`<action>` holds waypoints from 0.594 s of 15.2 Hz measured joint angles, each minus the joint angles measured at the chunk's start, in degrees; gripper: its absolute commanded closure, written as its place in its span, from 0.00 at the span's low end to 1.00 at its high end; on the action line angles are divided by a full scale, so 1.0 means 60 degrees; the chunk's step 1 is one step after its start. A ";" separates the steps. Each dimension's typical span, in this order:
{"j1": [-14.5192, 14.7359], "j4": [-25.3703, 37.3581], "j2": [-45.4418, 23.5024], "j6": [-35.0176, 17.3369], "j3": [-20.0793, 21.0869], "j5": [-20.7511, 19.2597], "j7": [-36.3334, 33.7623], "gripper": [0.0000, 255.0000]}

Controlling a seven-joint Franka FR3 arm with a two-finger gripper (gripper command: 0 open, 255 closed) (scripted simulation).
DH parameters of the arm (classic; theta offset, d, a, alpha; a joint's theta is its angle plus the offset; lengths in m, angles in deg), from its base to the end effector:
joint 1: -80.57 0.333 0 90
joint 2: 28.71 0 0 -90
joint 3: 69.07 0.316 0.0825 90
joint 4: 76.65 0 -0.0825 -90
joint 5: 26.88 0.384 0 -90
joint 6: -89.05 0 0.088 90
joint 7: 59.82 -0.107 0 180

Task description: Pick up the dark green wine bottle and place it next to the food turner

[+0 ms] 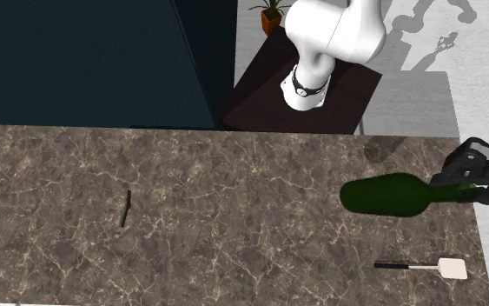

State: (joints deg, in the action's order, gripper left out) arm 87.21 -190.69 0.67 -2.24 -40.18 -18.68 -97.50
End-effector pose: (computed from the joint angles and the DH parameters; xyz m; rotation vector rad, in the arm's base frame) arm 0.2978 0.2945 0.6372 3.0904 -0.1317 0.1617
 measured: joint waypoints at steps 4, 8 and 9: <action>-0.0038 0.0330 -0.0825 -0.0519 0.0933 -0.0080 -0.0933 1.00; -0.0056 0.0607 -0.1738 -0.1090 0.1981 -0.0341 -0.2029 1.00; -0.0092 0.0719 -0.2047 -0.1250 0.2237 -0.0489 -0.2293 1.00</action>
State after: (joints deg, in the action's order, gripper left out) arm 86.66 -186.38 -11.62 -9.74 -26.76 -21.61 -111.26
